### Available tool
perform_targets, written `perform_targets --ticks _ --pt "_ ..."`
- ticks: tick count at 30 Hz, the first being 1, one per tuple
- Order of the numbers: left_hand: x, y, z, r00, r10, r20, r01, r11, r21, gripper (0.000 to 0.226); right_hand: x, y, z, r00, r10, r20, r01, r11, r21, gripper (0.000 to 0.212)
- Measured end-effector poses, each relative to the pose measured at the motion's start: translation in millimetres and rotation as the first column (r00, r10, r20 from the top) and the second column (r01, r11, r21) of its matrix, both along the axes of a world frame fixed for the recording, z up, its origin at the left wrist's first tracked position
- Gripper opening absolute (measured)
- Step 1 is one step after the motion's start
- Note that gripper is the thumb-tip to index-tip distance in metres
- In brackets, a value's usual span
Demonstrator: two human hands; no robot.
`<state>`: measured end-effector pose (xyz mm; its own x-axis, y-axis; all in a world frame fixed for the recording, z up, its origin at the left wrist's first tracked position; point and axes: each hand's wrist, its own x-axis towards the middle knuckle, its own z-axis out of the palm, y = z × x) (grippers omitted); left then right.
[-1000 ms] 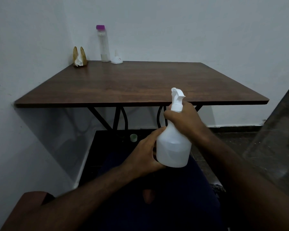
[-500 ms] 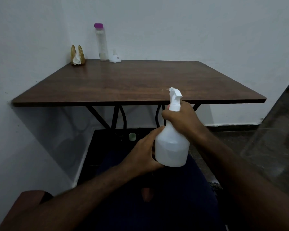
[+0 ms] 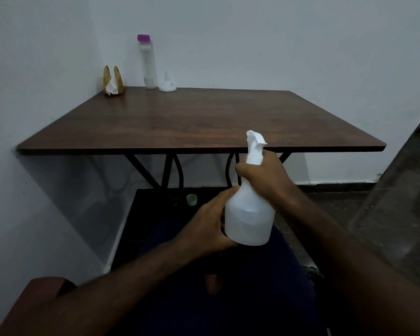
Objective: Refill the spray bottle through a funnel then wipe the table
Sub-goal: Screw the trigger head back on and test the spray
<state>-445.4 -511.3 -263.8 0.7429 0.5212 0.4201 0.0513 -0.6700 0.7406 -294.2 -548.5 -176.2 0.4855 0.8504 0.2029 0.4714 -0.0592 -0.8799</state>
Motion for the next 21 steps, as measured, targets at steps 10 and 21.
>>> perform_targets --ticks 10,21 --pt "-0.7 0.1 2.1 1.000 -0.016 0.007 0.016 1.000 -0.009 0.097 -0.9 -2.6 -2.2 0.997 0.019 -0.073 -0.016 0.999 0.040 0.034" --pt "1.5 2.5 -6.4 1.000 -0.005 -0.024 0.006 1.000 0.017 0.100 -1.0 -2.6 -2.6 0.997 -0.043 -0.058 0.044 0.999 0.017 0.020"
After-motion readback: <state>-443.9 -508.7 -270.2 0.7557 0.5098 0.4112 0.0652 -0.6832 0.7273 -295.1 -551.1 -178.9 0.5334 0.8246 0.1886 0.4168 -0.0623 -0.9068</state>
